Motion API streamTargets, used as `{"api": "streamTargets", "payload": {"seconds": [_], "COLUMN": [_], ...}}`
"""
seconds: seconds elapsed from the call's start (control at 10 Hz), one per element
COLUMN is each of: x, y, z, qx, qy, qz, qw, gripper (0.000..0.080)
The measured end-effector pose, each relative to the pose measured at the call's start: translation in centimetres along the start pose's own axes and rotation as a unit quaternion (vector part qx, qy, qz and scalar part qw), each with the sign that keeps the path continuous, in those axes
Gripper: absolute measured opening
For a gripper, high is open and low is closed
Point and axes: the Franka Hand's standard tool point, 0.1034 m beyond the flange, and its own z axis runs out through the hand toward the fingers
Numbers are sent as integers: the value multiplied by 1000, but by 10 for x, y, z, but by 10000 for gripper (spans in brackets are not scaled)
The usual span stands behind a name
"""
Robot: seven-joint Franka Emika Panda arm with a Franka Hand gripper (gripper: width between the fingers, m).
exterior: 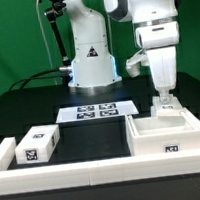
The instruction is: Assemble cabinet
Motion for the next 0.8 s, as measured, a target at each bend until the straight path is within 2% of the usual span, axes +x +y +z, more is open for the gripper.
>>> {"api": "streamTargets", "payload": {"seconds": [0.1,0.4,0.6,0.8], "x": [2,3,3,2], "y": [5,39,62,65], "z": [1,1,1,1], "qx": [-2,2,-3,-4], "qy": [2,-1,0,-1], "qz": [-2,-3,5,6], "qw": [1000,1000,1000,1000], "gripper": [69,69,70,70]}}
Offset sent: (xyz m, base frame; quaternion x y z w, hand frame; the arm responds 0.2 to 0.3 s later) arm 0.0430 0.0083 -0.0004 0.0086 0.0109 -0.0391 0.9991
